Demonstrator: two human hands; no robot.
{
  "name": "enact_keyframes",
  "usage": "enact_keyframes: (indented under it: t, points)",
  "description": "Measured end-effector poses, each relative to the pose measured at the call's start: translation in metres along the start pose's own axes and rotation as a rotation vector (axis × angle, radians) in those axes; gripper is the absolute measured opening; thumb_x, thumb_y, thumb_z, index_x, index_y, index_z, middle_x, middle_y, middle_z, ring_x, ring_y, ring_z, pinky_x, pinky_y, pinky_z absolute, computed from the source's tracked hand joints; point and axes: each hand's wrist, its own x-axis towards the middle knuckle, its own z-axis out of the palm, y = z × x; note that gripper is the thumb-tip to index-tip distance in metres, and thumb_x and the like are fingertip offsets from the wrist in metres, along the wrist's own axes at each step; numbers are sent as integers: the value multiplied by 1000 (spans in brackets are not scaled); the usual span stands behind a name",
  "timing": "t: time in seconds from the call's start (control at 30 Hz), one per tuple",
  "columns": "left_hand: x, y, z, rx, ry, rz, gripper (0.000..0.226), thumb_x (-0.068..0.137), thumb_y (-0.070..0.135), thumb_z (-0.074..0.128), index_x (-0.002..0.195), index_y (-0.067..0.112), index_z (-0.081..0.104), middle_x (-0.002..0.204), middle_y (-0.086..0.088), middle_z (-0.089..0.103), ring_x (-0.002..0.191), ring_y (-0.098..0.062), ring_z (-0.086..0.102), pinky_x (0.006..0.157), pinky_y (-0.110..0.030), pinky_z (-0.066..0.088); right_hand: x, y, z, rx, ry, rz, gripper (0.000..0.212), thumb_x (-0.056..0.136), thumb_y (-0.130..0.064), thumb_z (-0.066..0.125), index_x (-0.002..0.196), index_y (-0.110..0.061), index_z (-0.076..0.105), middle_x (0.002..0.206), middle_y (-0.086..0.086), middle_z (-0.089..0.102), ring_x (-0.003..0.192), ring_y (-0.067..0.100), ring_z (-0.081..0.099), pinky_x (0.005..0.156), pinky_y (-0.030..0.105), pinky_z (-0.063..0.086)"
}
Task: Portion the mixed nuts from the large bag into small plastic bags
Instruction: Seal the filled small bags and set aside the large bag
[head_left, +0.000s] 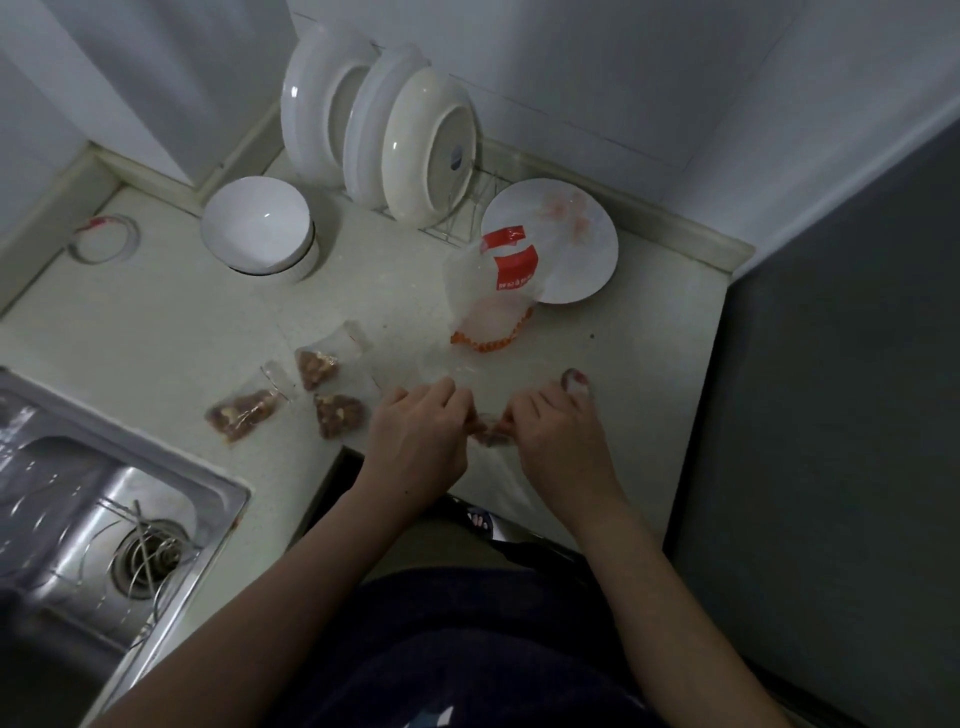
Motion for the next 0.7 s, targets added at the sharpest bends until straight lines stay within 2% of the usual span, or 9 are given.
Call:
enact_keyframes:
  t: [0.13, 0.23, 0.33, 0.4, 0.43, 0.5, 0.6, 0.67, 0.7]
  points:
    - [-9, -8, 6, 45, -39, -39, 25, 76, 31, 78, 71, 18, 58, 66, 2, 58, 54, -18, 54, 58, -27, 29, -4, -5, 9, 61, -44, -16, 20, 78, -14, 74, 74, -15, 54, 68, 4, 56, 67, 21, 52, 61, 35, 47]
    - [-15, -18, 10, -14, -87, -64, 28, 79, 38, 76, 73, 19, 58, 68, 3, 60, 57, -16, 56, 60, -29, 38, -10, -2, 14, 81, -54, 20, 24, 70, -6, 78, 70, -13, 55, 65, 5, 55, 63, 22, 52, 59, 35, 48]
    - [-24, -47, 12, -114, -97, -193, 23, 81, 34, 76, 78, 16, 61, 75, -1, 63, 65, -21, 60, 69, -35, 45, -15, 11, 21, 209, -59, 241, 15, 78, -9, 74, 73, -10, 60, 75, 9, 59, 66, 24, 55, 62, 31, 45]
    - [-27, -68, 14, -154, -107, -324, 19, 84, 29, 73, 85, 11, 66, 86, -6, 66, 74, -26, 62, 72, -37, 46, -18, 22, 25, 367, -111, 420, 11, 90, -20, 62, 82, -12, 60, 86, 7, 59, 72, 21, 52, 61, 31, 40]
    - [-28, -79, 16, -166, -109, -377, 18, 85, 26, 72, 90, 9, 69, 92, -9, 67, 80, -29, 63, 72, -38, 47, -18, 26, 29, 419, -126, 452, 11, 91, -23, 60, 84, -16, 59, 87, 5, 57, 71, 18, 49, 59, 30, 36]
    - [-26, -98, 20, -197, -117, -450, 23, 85, 19, 71, 101, 3, 69, 106, -15, 66, 96, -34, 63, 76, -42, 49, -18, 29, 32, 484, -126, 468, 10, 91, -25, 59, 82, -23, 56, 81, -1, 54, 64, 8, 46, 55, 24, 31]
    - [-17, -116, 29, -263, -187, -487, 41, 86, 17, 70, 123, 0, 61, 128, -18, 58, 120, -33, 54, 94, -44, 46, -16, 30, 35, 558, -138, 497, 15, 91, -24, 60, 78, -29, 53, 70, -12, 53, 62, -5, 49, 53, 10, 34]
    - [-11, -122, 37, -291, -235, -509, 51, 88, 23, 69, 133, 4, 55, 136, -15, 54, 128, -31, 48, 100, -44, 43, -15, 32, 37, 552, -218, 537, 13, 92, -25, 58, 81, -26, 52, 71, -11, 56, 63, 0, 53, 51, 11, 33]
    - [-8, -124, 40, -305, -261, -520, 54, 89, 26, 68, 137, 7, 52, 139, -14, 52, 130, -30, 46, 102, -44, 42, -15, 35, 38, 513, -286, 551, 11, 93, -26, 56, 83, -23, 52, 76, -6, 59, 66, 9, 55, 52, 18, 35]
